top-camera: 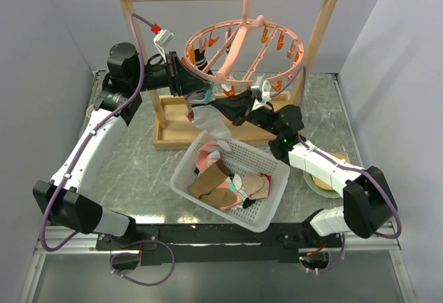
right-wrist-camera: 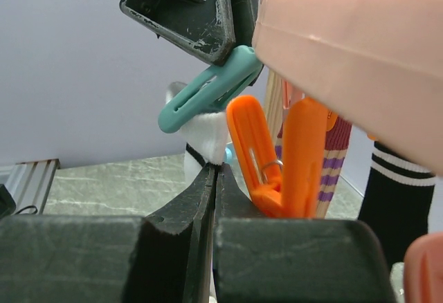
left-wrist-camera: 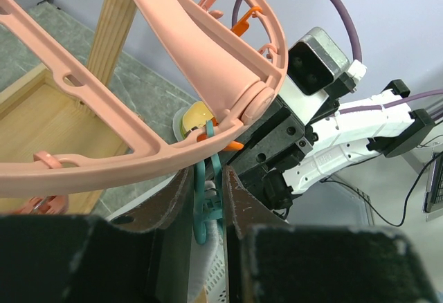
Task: Clip the socks to the hanger
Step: Clamp the sock onto the hanger.
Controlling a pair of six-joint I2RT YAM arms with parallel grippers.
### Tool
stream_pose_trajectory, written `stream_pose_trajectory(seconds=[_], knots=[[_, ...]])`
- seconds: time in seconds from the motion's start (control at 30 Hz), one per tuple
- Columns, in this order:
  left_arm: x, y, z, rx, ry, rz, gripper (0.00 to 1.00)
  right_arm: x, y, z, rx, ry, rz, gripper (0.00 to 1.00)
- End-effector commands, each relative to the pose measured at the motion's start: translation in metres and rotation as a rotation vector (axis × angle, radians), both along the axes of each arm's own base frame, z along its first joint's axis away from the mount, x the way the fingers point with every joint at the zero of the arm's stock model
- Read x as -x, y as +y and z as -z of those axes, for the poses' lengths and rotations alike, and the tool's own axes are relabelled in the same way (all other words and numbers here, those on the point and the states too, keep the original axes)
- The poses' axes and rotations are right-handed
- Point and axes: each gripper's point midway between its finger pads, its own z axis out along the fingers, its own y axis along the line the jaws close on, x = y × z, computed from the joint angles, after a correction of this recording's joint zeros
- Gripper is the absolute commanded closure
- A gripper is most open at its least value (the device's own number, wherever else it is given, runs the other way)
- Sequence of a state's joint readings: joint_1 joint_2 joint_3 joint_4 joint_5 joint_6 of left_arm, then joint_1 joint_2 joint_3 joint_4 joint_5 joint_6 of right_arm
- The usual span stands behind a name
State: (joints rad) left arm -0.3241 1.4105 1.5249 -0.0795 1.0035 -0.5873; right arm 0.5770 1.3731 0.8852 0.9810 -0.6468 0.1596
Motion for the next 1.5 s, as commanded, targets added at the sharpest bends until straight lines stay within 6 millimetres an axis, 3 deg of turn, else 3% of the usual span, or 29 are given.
stream_pose_trajectory(seconds=[0.0, 0.47, 0.87, 0.93, 1.0, 1.07, 1.1, 1.13, 1.27, 1.47], knots=[[0.022, 0.004, -0.009, -0.001, -0.038, 0.053, 0.99, 0.006, -0.010, -0.043, -0.078, -0.110, 0.014, 1.00], [0.016, 0.004, -0.009, -0.011, -0.048, 0.025, 0.99, 0.036, -0.014, -0.040, -0.058, -0.145, -0.070, 1.00], [0.017, 0.004, -0.009, -0.005, -0.036, 0.029, 0.99, 0.029, -0.010, -0.033, -0.046, -0.130, -0.069, 1.00], [0.018, 0.004, -0.009, -0.005, -0.036, 0.031, 0.92, 0.028, -0.009, -0.032, -0.046, -0.127, -0.066, 1.00], [0.015, 0.005, -0.007, -0.012, -0.033, 0.014, 0.71, 0.028, -0.010, -0.030, -0.043, -0.123, -0.064, 1.00], [0.013, 0.005, -0.007, -0.018, -0.036, 0.000, 0.64, 0.028, -0.010, -0.028, -0.039, -0.120, -0.058, 1.00], [0.012, 0.006, -0.007, -0.019, -0.038, -0.007, 0.45, 0.028, -0.011, -0.029, -0.040, -0.119, -0.055, 1.00], [0.009, 0.007, -0.005, -0.025, -0.026, -0.021, 0.32, 0.028, -0.011, -0.029, -0.038, -0.117, -0.055, 1.00], [0.004, 0.010, -0.003, -0.036, -0.030, -0.058, 0.01, 0.024, -0.013, -0.029, -0.033, -0.104, -0.034, 1.00], [-0.003, 0.015, -0.001, -0.047, -0.015, -0.112, 0.01, 0.014, -0.012, -0.020, 0.003, -0.027, 0.002, 1.00]])
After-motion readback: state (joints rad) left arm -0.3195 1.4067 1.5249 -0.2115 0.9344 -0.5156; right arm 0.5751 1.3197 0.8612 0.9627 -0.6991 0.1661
